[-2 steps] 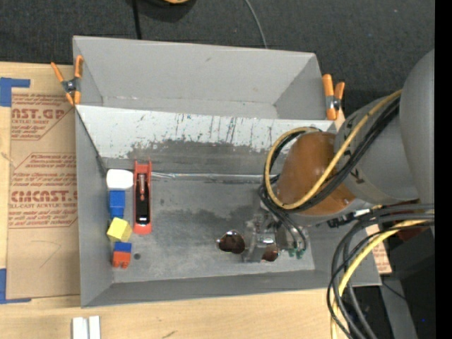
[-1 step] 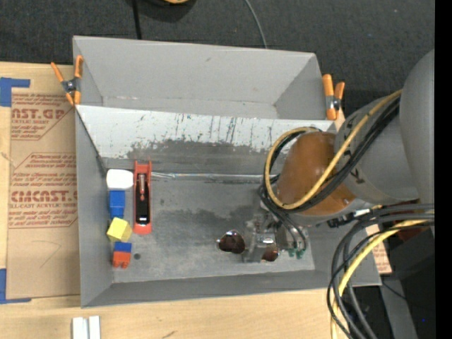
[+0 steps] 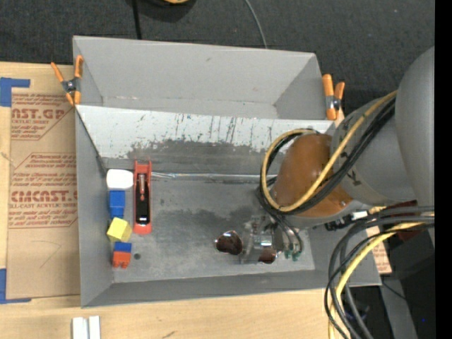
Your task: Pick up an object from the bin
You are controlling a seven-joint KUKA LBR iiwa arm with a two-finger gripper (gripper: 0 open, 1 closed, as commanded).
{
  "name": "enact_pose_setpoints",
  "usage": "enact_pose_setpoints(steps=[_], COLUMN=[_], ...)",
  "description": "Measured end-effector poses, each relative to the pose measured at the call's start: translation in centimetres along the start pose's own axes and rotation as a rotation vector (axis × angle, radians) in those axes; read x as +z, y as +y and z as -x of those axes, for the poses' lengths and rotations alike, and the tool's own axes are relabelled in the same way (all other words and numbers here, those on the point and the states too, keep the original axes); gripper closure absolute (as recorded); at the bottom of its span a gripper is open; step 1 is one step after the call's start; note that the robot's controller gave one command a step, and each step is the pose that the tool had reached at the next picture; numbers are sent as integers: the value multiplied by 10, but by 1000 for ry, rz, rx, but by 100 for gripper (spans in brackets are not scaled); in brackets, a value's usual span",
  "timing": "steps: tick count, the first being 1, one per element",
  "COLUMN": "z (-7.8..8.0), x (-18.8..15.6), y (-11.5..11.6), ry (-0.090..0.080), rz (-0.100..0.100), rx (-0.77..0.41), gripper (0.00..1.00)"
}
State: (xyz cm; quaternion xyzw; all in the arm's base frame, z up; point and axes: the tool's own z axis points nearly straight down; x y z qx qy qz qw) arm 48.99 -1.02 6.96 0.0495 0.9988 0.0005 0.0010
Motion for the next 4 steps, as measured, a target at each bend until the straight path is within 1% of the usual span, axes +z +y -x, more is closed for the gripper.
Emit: enact_pose_setpoints(steps=[2,3,4], z=[-9,-9,3], x=[0,0,-1], y=[6,7,30], ry=[0,0,0], rz=[1,1,0], rx=[20,22,-21], gripper=[100,100,100])
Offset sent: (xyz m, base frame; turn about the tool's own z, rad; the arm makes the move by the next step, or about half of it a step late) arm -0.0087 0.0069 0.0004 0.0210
